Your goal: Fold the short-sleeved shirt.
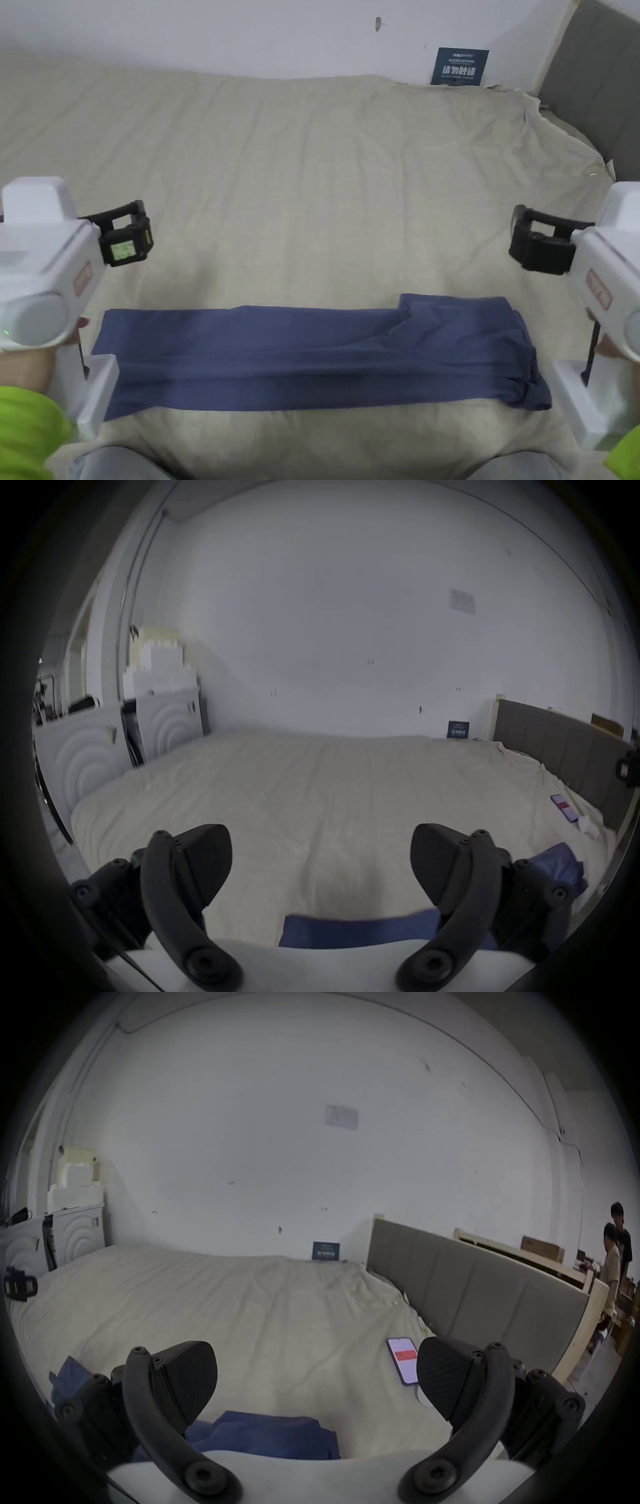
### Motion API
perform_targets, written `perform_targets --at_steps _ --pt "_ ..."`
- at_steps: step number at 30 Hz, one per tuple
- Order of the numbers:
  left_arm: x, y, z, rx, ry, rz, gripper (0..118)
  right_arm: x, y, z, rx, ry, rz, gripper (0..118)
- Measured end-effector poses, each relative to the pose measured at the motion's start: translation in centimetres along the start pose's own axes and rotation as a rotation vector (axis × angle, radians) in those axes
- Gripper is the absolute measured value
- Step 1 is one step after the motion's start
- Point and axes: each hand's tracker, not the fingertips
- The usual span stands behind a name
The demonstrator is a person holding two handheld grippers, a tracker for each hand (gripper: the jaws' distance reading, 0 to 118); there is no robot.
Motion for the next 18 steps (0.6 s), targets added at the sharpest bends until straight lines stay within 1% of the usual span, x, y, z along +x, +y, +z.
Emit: perform_targets --at_steps 1,2,3,4,5,6,7,8,9,10,11,12,14,18 --pt "0.6 -0.4 0.4 0.021 0.001 -0.014 101 -0.4 -0.4 0.3 0.005 0.007 -0.01 115" --pt "1.0 -0.7 0.7 0.032 -0.001 -0.016 91 -0.9 -0.7 0.7 0.011 0.013 -0.021 115" --pt "0.8 -1.2 0.3 0.033 -0.013 -0.009 79 -1.2 -1.0 1.0 0.02 0.019 -0.031 115" --pt "0.9 -1.5 0.3 0.036 -0.029 -0.004 60 -1.4 -1.2 1.3 0.025 0.024 -0.043 114" --pt "1.0 -1.7 0.4 0.035 -0.046 0.0 46 -1.7 -1.3 1.5 0.026 0.029 -0.056 113" --pt "1.2 -1.8 0.4 0.034 -0.051 -0.001 33 -1.8 -1.5 1.6 0.029 0.034 -0.064 108" --pt "1.6 -1.9 0.6 0.034 -0.054 -0.008 18 -1.9 -1.6 1.8 0.034 0.041 -0.068 95" --pt "1.8 -2.0 0.7 0.035 -0.054 -0.012 10 -2.0 -1.6 1.9 0.034 0.044 -0.07 77" --pt "1.9 -2.1 0.7 0.035 -0.055 -0.015 3 -2.1 -1.6 2.0 0.032 0.048 -0.068 57" --pt "1.9 -2.1 0.7 0.033 -0.063 -0.012 0 -2.6 -1.3 2.4 0.027 0.055 -0.066 29" --pt "2.4 -1.9 1.1 0.031 -0.073 -0.009 0 -2.8 -1.4 2.4 0.024 0.056 -0.065 13" --pt "2.6 -1.9 1.2 0.025 -0.087 -0.007 0 -2.9 -1.5 2.5 0.023 0.059 -0.069 5" --pt "2.8 -2.0 1.2 0.019 -0.099 -0.011 0 -3.0 -1.5 2.6 0.016 0.063 -0.072 0" --pt "3.1 -2.2 1.2 0.002 -0.122 -0.012 0 -3.4 -1.5 2.9 0.007 0.072 -0.087 0"
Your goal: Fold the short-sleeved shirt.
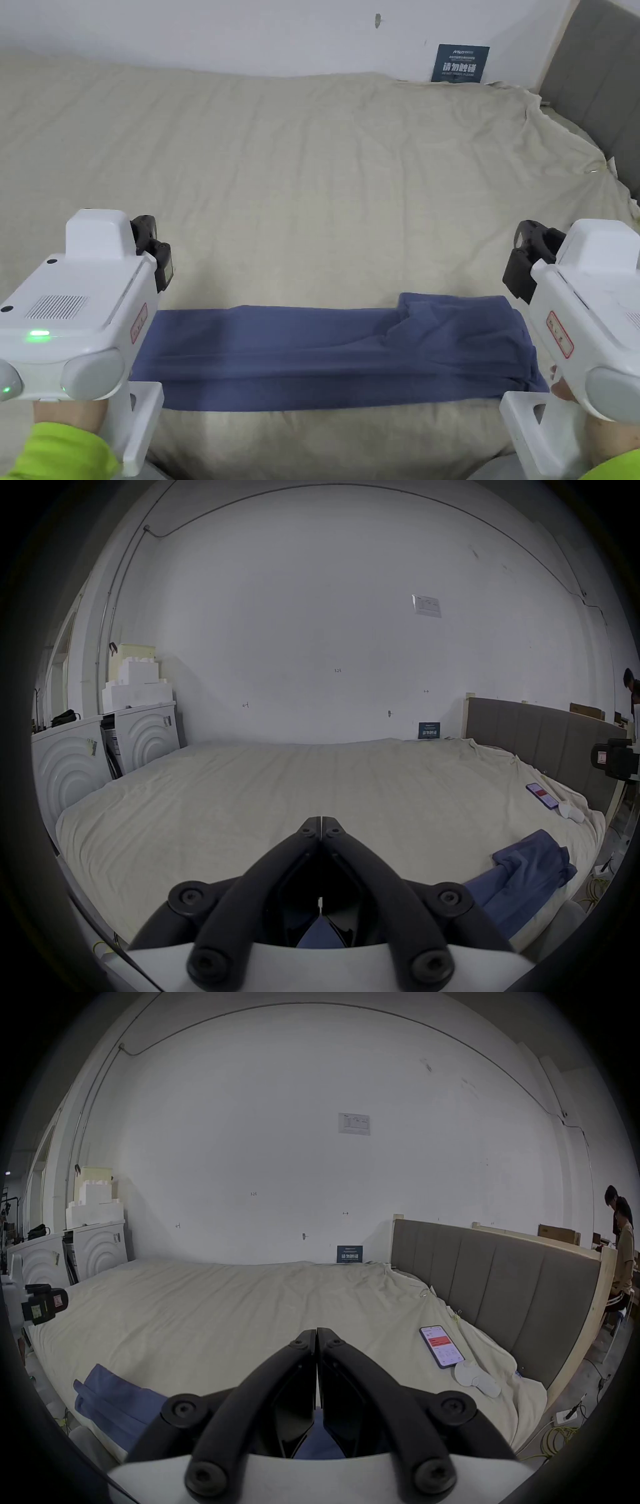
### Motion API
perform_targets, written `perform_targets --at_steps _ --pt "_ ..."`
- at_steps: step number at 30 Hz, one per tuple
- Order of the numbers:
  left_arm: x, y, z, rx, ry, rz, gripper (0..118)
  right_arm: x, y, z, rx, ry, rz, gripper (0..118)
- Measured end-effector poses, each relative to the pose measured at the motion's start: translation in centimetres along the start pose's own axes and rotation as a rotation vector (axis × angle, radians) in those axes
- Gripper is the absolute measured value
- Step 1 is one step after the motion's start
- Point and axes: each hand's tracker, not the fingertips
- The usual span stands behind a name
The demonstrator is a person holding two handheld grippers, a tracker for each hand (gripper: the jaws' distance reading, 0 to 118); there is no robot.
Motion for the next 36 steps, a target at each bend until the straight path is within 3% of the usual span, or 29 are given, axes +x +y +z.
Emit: perform_targets --at_steps 15,20,21,23,26,28,33,36 --pt "-1.4 1.3 -0.3 -0.016 -0.019 -0.015 0 -0.4 0.1 -0.8 -0.025 -0.009 0.011 0" --pt "-5.9 4.2 -1.4 -0.136 -0.158 0.141 0 -0.4 0.5 -0.9 -0.039 -0.003 0.021 0" --pt "-7.2 4.8 -1.8 -0.194 -0.199 0.2 3 -0.4 0.5 -0.9 -0.04 -0.003 0.025 0" --pt "-10.3 5.0 -3.0 -0.299 -0.271 0.315 26 -0.4 0.7 -1.0 -0.043 -0.003 0.03 0" --pt "-14.6 3.7 -5.1 -0.443 -0.332 0.415 93 -0.7 0.9 -1.2 -0.049 -0.003 0.038 0" --pt "-16.8 1.9 -6.4 -0.567 -0.367 0.461 118 -1.0 0.8 -1.6 -0.055 -0.007 0.04 0" --pt "-20.5 -3.3 -8.3 -0.742 -0.451 0.634 118 -1.7 0.3 -2.5 -0.079 -0.004 0.053 0" --pt "-20.9 -5.8 -8.8 -0.794 -0.43 0.639 118 -1.9 0.0 -2.9 -0.094 -0.01 0.054 0"
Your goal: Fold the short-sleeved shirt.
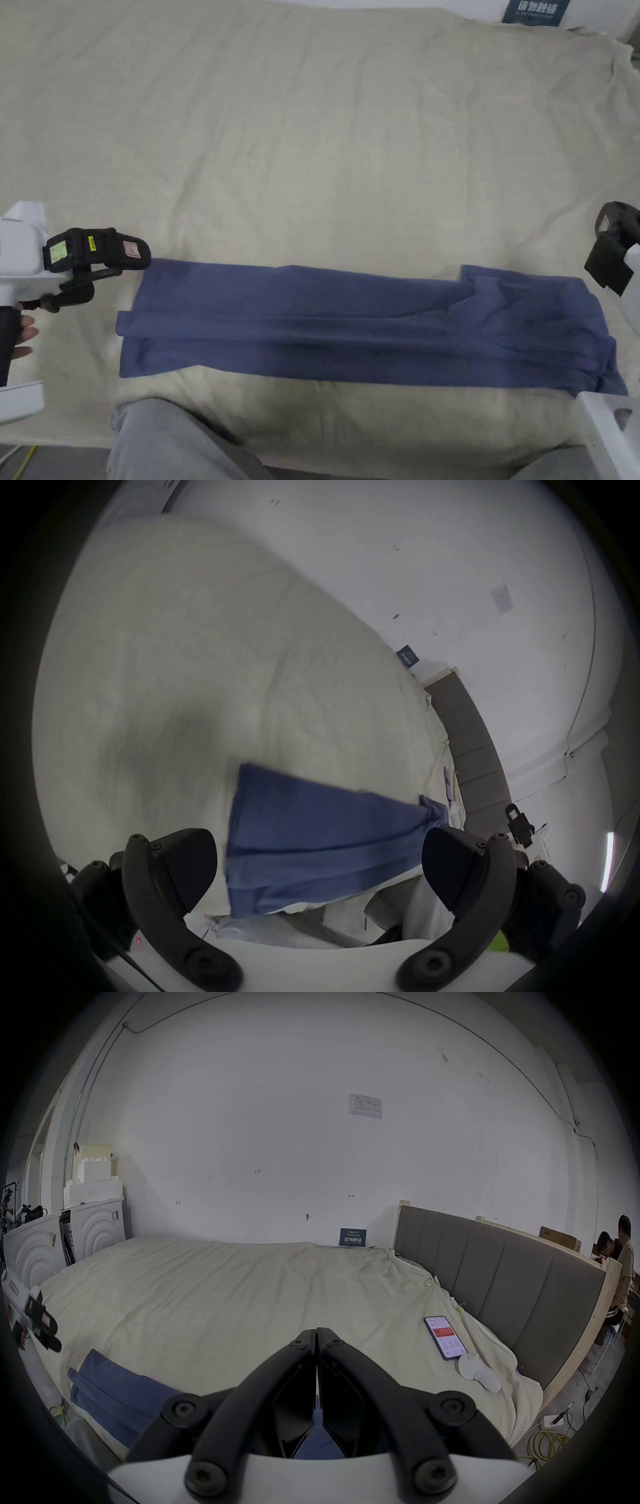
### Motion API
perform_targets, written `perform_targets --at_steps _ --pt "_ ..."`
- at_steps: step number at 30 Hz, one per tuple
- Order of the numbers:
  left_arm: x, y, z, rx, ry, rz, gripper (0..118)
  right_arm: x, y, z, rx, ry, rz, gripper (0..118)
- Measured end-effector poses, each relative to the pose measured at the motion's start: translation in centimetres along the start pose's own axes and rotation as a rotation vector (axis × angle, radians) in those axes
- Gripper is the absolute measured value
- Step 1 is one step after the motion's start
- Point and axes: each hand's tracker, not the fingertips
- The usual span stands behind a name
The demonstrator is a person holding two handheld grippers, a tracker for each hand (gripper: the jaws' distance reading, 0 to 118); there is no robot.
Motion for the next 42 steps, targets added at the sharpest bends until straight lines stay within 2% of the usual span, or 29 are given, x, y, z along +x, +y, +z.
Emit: perform_targets --at_steps 6,10,14,15,17,18,24,31,35,39,42 --pt "-2.2 -1.1 -2.8 -0.082 -0.02 0.073 118 -0.1 -0.4 -0.4 -0.031 -0.01 0.026 0" --pt "-3.0 -1.0 -4.4 -0.115 -0.01 0.108 105 0.1 -0.5 -0.4 -0.037 -0.024 0.031 0" --pt "-2.4 -1.0 -4.8 -0.115 -0.028 0.082 100 0.3 -0.6 -0.4 -0.044 -0.036 0.028 0" --pt "-2.2 -1.0 -4.8 -0.118 -0.048 0.086 89 0.3 -0.7 -0.4 -0.047 -0.036 0.026 0" --pt "-1.9 -1.0 -5.6 -0.139 -0.054 0.089 47 0.3 -0.7 -0.4 -0.049 -0.035 0.028 0" --pt "-2.0 -1.2 -6.4 -0.167 -0.032 0.086 38 0.2 -0.8 -0.4 -0.049 -0.035 0.032 0" --pt "-0.4 -1.8 -7.1 -0.163 0.053 0.042 10 0.3 -1.1 -0.2 -0.054 -0.029 0.034 0" --pt "3.2 -2.0 -5.0 -0.146 0.198 0.028 4 0.3 -1.3 -0.1 -0.055 -0.005 0.019 0" --pt "6.6 -1.6 -3.2 -0.117 0.26 -0.038 4 0.4 -1.1 0.2 -0.037 0.012 0.006 0" --pt "12.6 -1.9 -2.1 -0.062 0.308 -0.18 4 0.9 -1.0 0.6 -0.017 0.022 -0.011 0" --pt "17.0 -2.7 -2.6 -0.077 0.275 -0.289 4 1.4 -0.9 1.1 -0.003 0.023 -0.028 0"
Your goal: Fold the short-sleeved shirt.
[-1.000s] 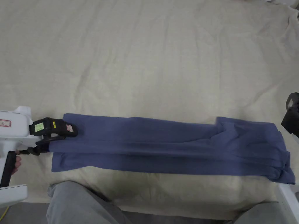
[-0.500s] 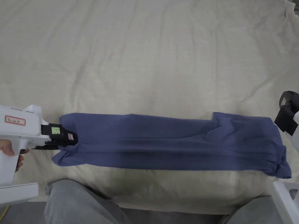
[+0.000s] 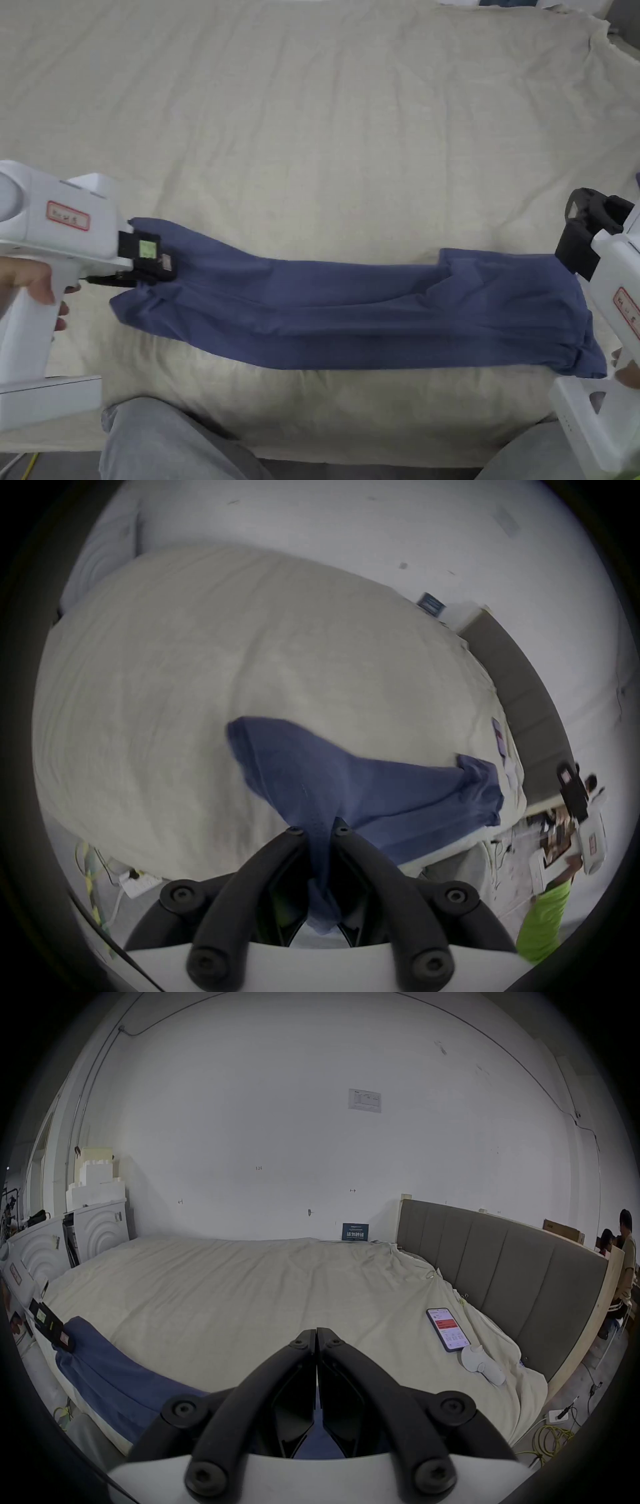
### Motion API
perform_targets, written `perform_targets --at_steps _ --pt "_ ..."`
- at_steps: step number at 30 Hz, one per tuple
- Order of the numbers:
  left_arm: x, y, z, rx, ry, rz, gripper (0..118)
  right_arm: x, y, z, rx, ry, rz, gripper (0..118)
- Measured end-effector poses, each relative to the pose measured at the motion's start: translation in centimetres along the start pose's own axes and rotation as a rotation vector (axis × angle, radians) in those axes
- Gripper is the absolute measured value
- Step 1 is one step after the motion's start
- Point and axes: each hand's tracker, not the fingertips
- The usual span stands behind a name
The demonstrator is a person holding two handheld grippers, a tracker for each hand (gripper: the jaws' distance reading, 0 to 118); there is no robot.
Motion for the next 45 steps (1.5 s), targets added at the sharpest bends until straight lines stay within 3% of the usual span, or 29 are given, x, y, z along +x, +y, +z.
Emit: perform_targets --at_steps 8,16,18,19,20,22,26,29,31,32,33,34,35,37,41,45 --pt "10.7 0.4 -4.6 -0.066 -0.13 -0.163 4 2.1 0.0 1.9 0.028 -0.027 -0.041 0" --pt "17.7 -0.8 -15.9 -0.166 -0.115 -0.09 8 4.9 -0.4 3.5 0.027 -0.094 -0.074 0" --pt "18.9 -1.1 -18.0 -0.164 -0.088 -0.083 30 5.6 -0.6 3.8 0.026 -0.114 -0.084 0" --pt "19.3 -1.2 -18.7 -0.164 -0.071 -0.077 59 6.0 -0.7 3.9 0.024 -0.12 -0.089 0" --pt "19.7 -1.4 -19.2 -0.169 -0.083 -0.076 80 6.3 -0.8 3.9 0.021 -0.126 -0.093 0" --pt "20.4 -1.5 -19.7 -0.21 -0.129 -0.06 109 6.6 -0.9 4.1 0.017 -0.138 -0.098 0" --pt "20.2 0.0 -17.3 -0.167 -0.273 -0.045 109 6.7 -0.7 4.2 0.015 -0.142 -0.094 0" --pt "18.9 1.5 -13.9 -0.052 -0.25 -0.025 109 6.4 -0.5 4.3 0.023 -0.133 -0.09 0" --pt "17.6 1.9 -12.1 0.061 -0.195 -0.04 106 6.2 -0.4 4.1 0.03 -0.123 -0.091 0" --pt "17.2 1.7 -11.1 0.114 -0.147 -0.066 98 6.0 -0.3 4.0 0.032 -0.117 -0.089 0" --pt "16.7 1.5 -10.5 0.158 -0.091 -0.097 82 5.8 -0.2 4.0 0.035 -0.111 -0.086 0" --pt "16.5 1.1 -10.3 0.193 -0.04 -0.124 49 5.6 -0.2 3.9 0.036 -0.106 -0.082 0" --pt "16.3 0.4 -10.3 0.229 0.017 -0.159 25 5.4 -0.2 3.9 0.037 -0.1 -0.078 0" --pt "16.1 -1.1 -10.7 0.277 0.072 -0.186 4 5.1 -0.1 3.9 0.039 -0.091 -0.07 0" --pt "16.9 -4.2 -13.6 0.265 0.034 -0.183 0 4.8 -0.1 4.0 0.04 -0.083 -0.063 0" --pt "20.5 -8.3 -16.9 0.251 0.066 -0.329 0 5.1 -0.3 4.5 0.035 -0.091 -0.07 0"
